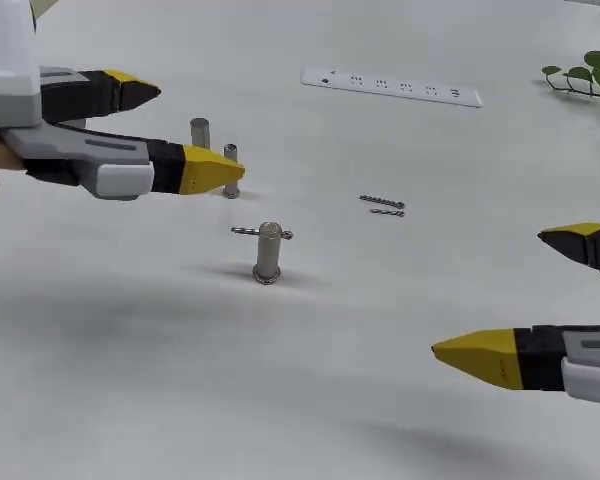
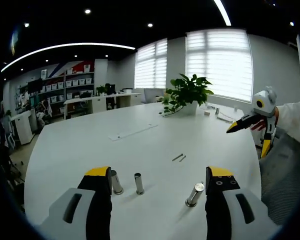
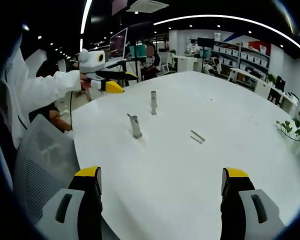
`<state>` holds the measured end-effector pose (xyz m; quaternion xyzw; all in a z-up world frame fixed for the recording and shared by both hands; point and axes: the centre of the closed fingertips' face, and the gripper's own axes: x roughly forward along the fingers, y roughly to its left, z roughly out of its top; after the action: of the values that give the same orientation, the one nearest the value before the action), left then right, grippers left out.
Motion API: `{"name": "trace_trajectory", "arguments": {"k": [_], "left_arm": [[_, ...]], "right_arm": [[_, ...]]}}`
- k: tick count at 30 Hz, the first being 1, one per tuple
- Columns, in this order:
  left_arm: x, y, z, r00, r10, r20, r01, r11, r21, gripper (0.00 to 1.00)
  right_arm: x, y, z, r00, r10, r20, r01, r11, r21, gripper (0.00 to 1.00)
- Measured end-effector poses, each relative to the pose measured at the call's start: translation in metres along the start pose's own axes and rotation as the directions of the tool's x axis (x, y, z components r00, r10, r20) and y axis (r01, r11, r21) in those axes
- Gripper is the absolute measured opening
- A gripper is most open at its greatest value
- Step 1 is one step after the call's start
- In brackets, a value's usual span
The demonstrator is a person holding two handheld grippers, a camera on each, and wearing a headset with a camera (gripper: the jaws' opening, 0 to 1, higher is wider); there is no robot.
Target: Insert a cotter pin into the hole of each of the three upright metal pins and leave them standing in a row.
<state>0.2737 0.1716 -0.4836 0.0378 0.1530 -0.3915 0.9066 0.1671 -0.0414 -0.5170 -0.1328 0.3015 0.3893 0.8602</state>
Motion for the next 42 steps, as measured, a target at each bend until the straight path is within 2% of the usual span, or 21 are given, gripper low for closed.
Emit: {"name": "trace_trajectory", "arguments": {"k": [3,7,9,10,13,16,19,26,28,29,31,33,37,42], "left_arm": [[0.013,0.004,-0.010,0.9991,-0.015,-0.039,0.014,1.000,-0.009,0.66],[0.031,0.014,-0.022,0.9977,-0.002,-0.067,0.000,1.000,-0.028,0.64],[0.035,0.019,-0.027,0.9956,0.026,-0.090,-0.026,1.000,-0.004,0.59],[0.037,0.021,-0.031,0.9934,0.040,-0.108,-0.037,0.999,0.027,0.55],[0.046,0.021,-0.039,0.9923,0.023,-0.121,-0.026,1.000,-0.017,0.49],[0.052,0.024,-0.050,0.9871,0.031,-0.157,-0.035,0.999,-0.019,0.43],[0.058,0.028,-0.056,0.9853,0.035,-0.167,-0.042,0.999,-0.035,0.37],[0.068,0.037,-0.063,0.9801,0.074,-0.184,-0.077,0.997,-0.013,0.30],[0.070,0.042,-0.067,0.9754,0.097,-0.198,-0.096,0.995,0.016,0.26],[0.069,0.043,-0.069,0.9689,0.128,-0.212,-0.127,0.992,0.018,0.23],[0.070,0.043,-0.069,0.9709,0.128,-0.202,-0.128,0.992,0.013,0.14],[0.071,0.043,-0.069,0.9711,0.126,-0.203,-0.127,0.992,0.012,0.11],[0.074,0.042,-0.071,0.9707,0.127,-0.204,-0.127,0.992,0.016,0.06],[0.074,0.041,-0.072,0.9683,0.131,-0.213,-0.135,0.991,-0.003,0.06]], "right_arm": [[-0.002,-0.003,-0.002,0.9999,-0.008,-0.008,0.008,1.000,0.006,0.99],[-0.003,-0.002,-0.001,0.9999,-0.011,-0.007,0.011,1.000,0.007,0.99],[-0.003,-0.001,0.000,0.9999,-0.011,-0.003,0.011,1.000,0.012,0.99],[-0.003,-0.003,-0.001,0.9999,-0.011,-0.003,0.011,1.000,0.013,0.99],[-0.002,-0.004,-0.003,0.9999,-0.010,-0.005,0.010,1.000,0.022,0.99],[-0.003,-0.005,-0.005,0.9999,-0.012,-0.011,0.012,1.000,0.021,0.98],[-0.005,-0.006,-0.006,0.9997,-0.018,-0.015,0.018,1.000,0.020,0.98],[-0.007,-0.005,-0.002,1.0000,-0.010,0.002,0.010,1.000,0.018,0.98],[-0.007,-0.004,-0.001,0.9999,-0.009,0.006,0.009,1.000,0.017,0.98],[-0.007,-0.003,-0.001,0.9999,-0.009,0.006,0.009,1.000,0.018,0.98],[-0.007,-0.002,-0.001,0.9999,-0.005,0.009,0.005,1.000,0.021,0.98],[-0.007,-0.001,-0.002,1.0000,-0.005,0.008,0.005,1.000,0.022,0.98],[-0.008,0.001,-0.003,1.0000,-0.004,0.007,0.004,1.000,0.027,0.98],[-0.007,0.003,-0.006,1.0000,-0.001,0.005,0.001,1.000,0.031,0.98]]}}
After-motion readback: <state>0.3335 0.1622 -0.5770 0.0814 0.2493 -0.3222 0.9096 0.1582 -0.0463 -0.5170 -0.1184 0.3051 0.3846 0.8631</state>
